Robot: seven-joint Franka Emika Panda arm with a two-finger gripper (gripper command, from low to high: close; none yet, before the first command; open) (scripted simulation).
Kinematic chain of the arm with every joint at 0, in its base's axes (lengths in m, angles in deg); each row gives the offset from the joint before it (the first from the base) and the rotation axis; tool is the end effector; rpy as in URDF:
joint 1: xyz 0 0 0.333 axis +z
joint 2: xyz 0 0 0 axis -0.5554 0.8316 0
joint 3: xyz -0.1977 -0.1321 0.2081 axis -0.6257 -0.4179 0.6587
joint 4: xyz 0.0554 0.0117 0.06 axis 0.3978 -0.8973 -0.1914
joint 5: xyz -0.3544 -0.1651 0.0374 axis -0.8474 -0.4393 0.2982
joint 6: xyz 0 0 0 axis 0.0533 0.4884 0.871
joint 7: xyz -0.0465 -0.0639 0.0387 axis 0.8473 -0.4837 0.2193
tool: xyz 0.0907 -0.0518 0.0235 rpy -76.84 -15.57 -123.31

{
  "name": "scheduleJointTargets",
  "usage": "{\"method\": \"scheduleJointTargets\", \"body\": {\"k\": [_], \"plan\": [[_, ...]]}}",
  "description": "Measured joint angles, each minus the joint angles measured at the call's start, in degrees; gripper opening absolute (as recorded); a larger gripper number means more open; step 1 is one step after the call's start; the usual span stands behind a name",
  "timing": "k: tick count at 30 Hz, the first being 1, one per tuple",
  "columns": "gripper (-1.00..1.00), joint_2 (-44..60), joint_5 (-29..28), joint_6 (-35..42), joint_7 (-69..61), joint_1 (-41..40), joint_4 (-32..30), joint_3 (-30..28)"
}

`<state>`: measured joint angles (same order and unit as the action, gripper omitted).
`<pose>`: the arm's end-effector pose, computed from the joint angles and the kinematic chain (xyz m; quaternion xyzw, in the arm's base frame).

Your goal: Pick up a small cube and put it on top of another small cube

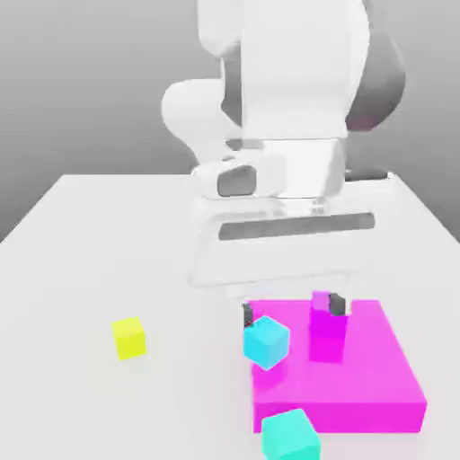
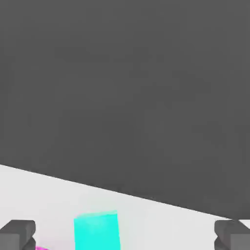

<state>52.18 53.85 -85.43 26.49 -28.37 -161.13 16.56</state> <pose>0.5108 0.0645 0.3107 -0.9633 0.2560 -0.0753 0.0294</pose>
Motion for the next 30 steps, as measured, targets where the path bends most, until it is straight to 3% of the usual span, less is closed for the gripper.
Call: {"method": "scheduleJointTargets", "body": {"k": [10,11,18,23,30], "plan": [[0.0,20.8,-1.8,-11.2,-0.9,1.2,0.3,0.0],[-1.0,22.1,-1.9,-12.2,-0.9,1.3,0.6,-0.1],[-1.0,22.0,-2.0,-12.1,-0.8,1.3,0.6,0.0],[-1.0,13.0,-1.4,-5.2,-1.1,0.6,-1.5,0.1],[-1.0,-1.6,-7.2,-3.7,7.6,-8.7,-14.2,-9.9]]}}
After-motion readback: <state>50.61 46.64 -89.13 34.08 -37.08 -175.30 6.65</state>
